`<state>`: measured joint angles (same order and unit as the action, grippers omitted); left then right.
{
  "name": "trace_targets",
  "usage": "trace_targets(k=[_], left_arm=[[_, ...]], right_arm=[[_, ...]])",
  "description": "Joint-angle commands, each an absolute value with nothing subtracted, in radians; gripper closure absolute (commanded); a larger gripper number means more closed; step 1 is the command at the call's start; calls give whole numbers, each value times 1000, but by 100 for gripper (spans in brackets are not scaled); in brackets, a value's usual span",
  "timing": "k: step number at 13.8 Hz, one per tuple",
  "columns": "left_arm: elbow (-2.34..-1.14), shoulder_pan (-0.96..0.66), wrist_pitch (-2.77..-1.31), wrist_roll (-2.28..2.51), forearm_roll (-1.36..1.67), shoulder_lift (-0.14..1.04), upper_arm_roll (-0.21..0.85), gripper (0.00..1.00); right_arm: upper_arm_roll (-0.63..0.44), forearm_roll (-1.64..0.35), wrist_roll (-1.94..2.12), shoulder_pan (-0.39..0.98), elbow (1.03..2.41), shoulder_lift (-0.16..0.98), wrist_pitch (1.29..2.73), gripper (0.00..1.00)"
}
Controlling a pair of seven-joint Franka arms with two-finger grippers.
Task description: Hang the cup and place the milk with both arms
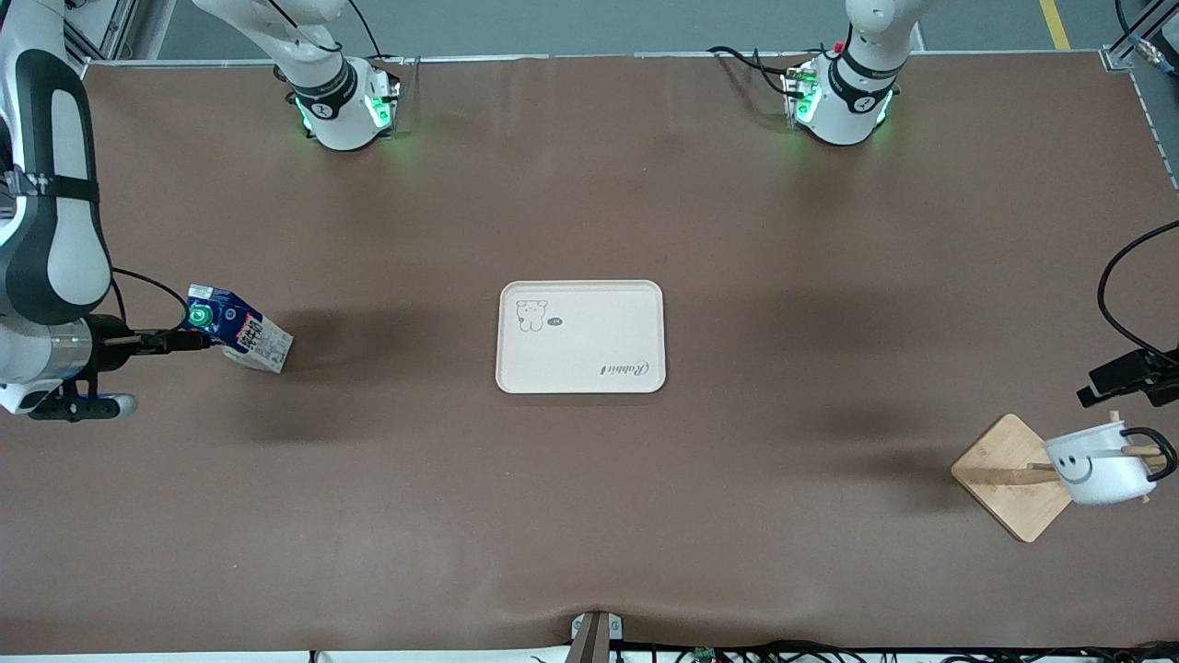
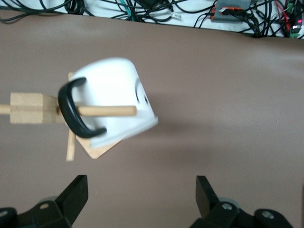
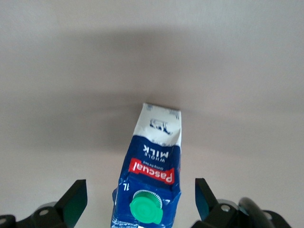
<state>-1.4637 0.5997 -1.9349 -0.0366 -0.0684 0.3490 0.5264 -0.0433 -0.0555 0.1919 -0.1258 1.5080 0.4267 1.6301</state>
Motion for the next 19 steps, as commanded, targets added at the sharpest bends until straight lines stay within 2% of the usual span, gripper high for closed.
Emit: trace_targets(k=[1, 3, 5, 8, 11, 13, 15, 17, 19], left_arm=[[-1434, 575, -1821, 32, -106, 312, 528, 0], [-1433, 566, -1748, 55, -106, 272, 529, 0], [-1433, 560, -1677, 89, -106, 230, 532, 0], [-1431, 560, -1594, 94, -106, 172, 543, 0], [-1427, 561, -1516, 92, -98, 132, 545, 0], [-1381, 563, -1480, 83, -92, 132, 545, 0], [-1385, 526, -1468, 81, -94, 79, 523, 0], [-1410, 354, -1424, 78, -97, 45, 363, 0], [-1445, 196, -1407, 78, -78, 6, 209, 0]], right_arm=[[-40, -51, 201, -107, 1364, 422, 1571, 0], [-38, -51, 201, -85, 1243, 423, 1540, 0], [-35, -52, 199, -75, 1185, 407, 1519, 0], [9, -66, 206, -72, 1189, 257, 1421, 0], [18, -60, 202, -67, 1354, 68, 1399, 0], [17, -45, 204, -74, 1506, -53, 1411, 0], [12, -31, 204, -78, 1609, -115, 1440, 0], [18, 0, 204, -68, 1611, -107, 1436, 0], [18, 5, 209, -55, 1524, -69, 1433, 0]])
